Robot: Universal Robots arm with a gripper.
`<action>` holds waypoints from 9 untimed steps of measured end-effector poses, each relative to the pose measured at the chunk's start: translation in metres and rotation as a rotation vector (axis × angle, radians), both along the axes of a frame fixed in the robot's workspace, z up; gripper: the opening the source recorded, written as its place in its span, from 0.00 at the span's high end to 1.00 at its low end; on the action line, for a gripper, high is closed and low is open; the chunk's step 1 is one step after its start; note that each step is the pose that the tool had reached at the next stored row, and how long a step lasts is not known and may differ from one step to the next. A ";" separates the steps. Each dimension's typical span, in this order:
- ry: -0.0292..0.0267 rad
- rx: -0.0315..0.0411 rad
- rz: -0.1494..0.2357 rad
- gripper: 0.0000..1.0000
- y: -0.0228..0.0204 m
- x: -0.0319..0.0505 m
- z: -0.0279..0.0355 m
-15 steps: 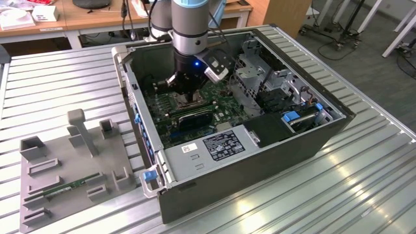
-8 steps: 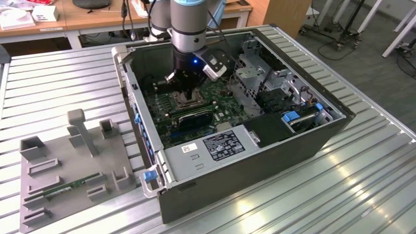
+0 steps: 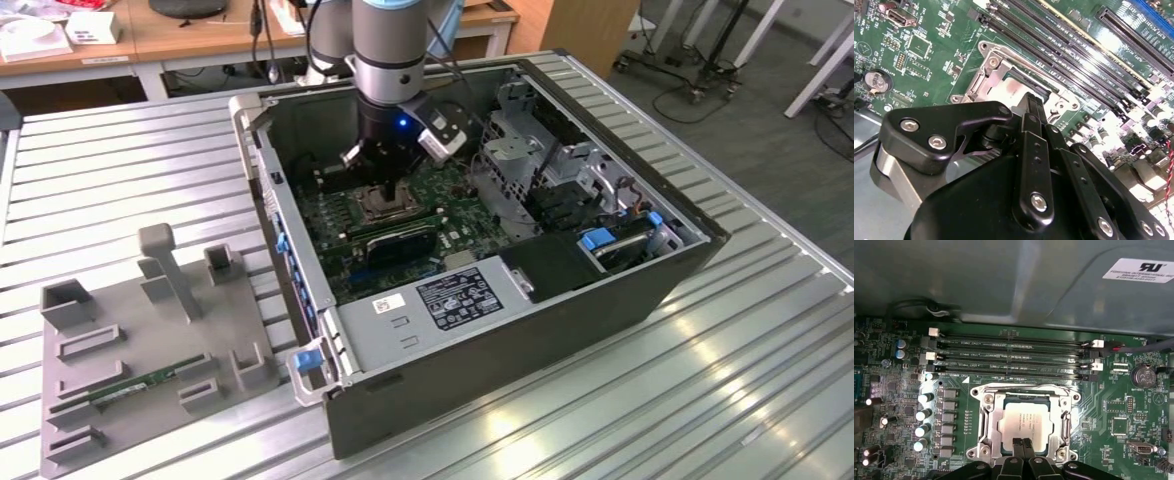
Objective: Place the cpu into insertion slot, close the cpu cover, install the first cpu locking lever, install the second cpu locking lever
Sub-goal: 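Install the second cpu locking lever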
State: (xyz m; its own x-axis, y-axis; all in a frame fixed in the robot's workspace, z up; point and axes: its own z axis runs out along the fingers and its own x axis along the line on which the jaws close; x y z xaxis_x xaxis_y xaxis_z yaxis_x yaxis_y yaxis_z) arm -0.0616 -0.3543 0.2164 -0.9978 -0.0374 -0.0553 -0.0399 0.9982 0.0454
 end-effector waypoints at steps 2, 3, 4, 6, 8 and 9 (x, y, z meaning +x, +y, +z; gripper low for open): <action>0.0001 -0.0001 0.000 0.89 0.0003 0.0002 0.0013; 0.0000 0.0000 0.000 0.89 0.0006 0.0003 0.0026; -0.0001 0.0001 0.000 0.89 0.0008 0.0004 0.0044; 0.0004 -0.0001 0.000 0.89 0.0009 0.0004 0.0088; 0.0003 0.0000 0.000 0.89 0.0013 0.0004 0.0108; 0.0004 0.0000 0.000 0.89 0.0016 0.0004 0.0121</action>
